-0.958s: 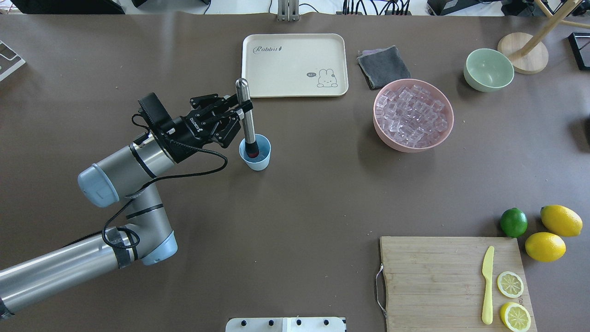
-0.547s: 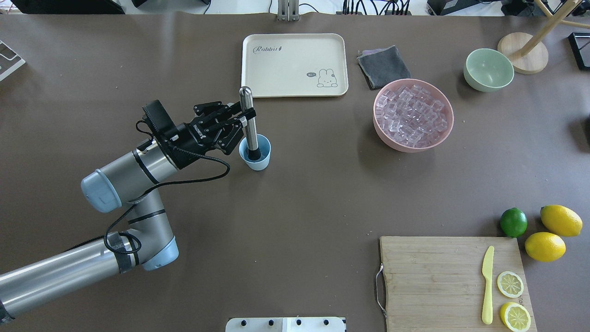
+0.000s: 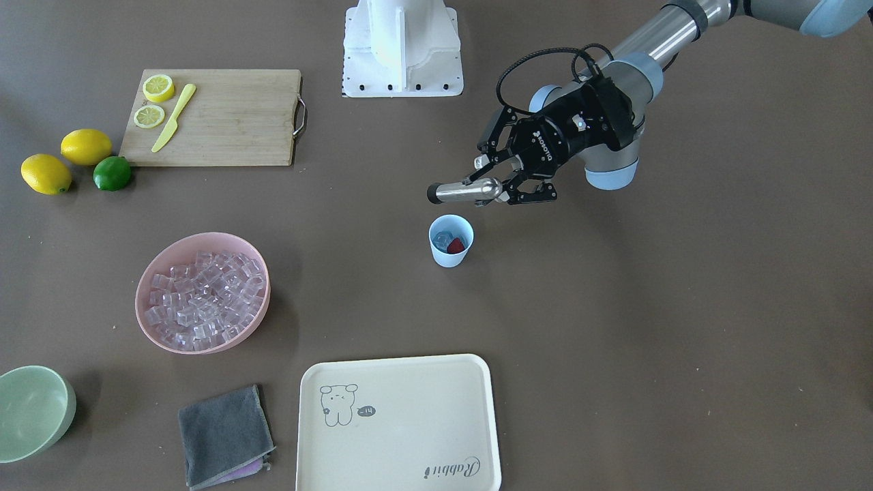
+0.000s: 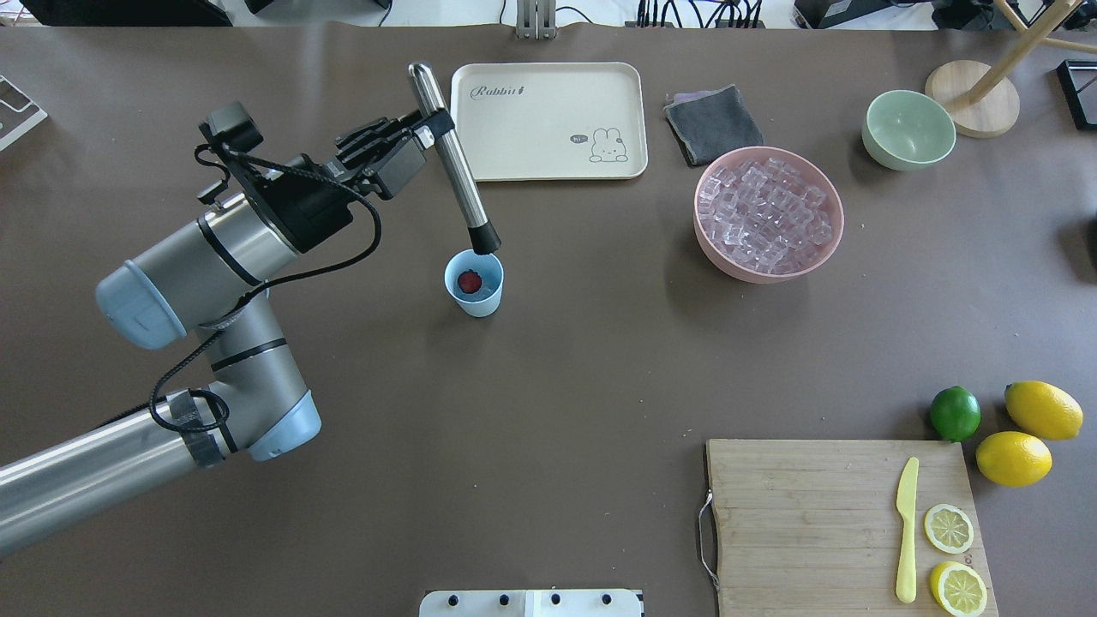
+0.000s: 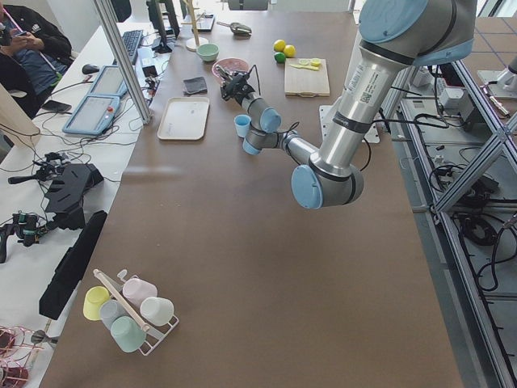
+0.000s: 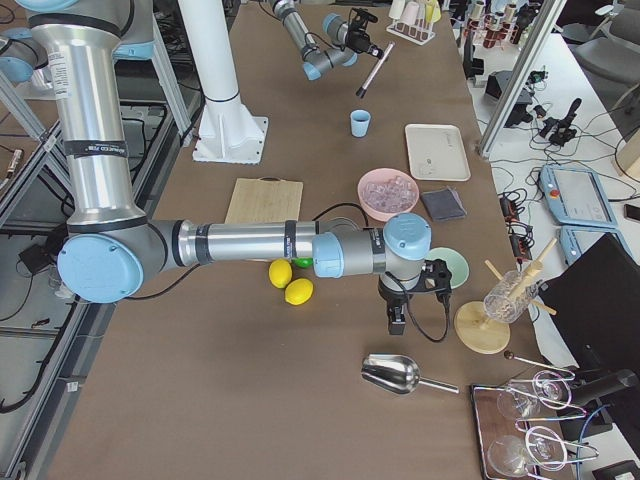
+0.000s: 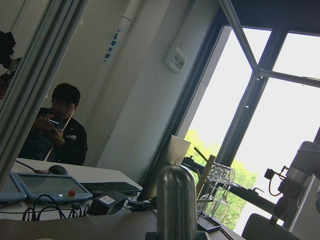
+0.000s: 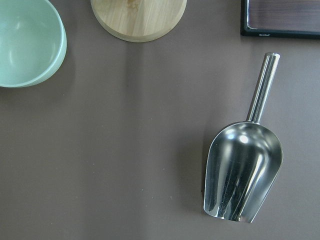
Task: Mash ice and strawberries in cup
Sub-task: 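Lift the rod out of the cup and carry it back with the left gripper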
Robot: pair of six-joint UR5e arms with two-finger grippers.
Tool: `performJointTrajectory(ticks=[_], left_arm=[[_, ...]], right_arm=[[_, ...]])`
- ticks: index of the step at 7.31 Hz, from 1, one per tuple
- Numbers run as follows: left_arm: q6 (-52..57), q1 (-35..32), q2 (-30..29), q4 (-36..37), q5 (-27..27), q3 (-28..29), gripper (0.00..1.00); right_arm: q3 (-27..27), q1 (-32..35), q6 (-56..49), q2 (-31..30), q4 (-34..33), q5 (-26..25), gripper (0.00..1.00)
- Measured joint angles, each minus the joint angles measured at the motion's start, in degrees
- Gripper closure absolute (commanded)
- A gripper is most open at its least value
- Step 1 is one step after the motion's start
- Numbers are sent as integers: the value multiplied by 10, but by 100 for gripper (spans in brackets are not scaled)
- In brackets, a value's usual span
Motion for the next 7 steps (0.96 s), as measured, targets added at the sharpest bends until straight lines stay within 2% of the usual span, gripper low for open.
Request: performJointTrajectory(ticks=[1, 2, 3, 4, 5, 6, 7], left_arm=[[-67, -36, 31, 73, -41, -49, 100], [-110, -77, 65, 176, -112, -103, 100], [-129, -122, 92, 276, -200, -141, 100], [-135, -175, 108, 375, -310, -157, 100], [-129, -228, 118, 451, -418, -153, 100], [-99, -274, 137, 492, -513, -131, 100], [-49, -306, 169, 510, -572, -103, 100]], right_arm=[[2, 0, 0, -2, 0, 1, 0], [1, 0, 0, -3, 0, 2, 0], [0, 0, 0, -3, 0, 3, 0], [1, 0, 0, -3, 0, 3, 0], [2, 0, 0, -3, 0, 3, 0], [1, 0, 0, -5, 0, 2, 0], [3, 0, 0, -9, 0, 3, 0]])
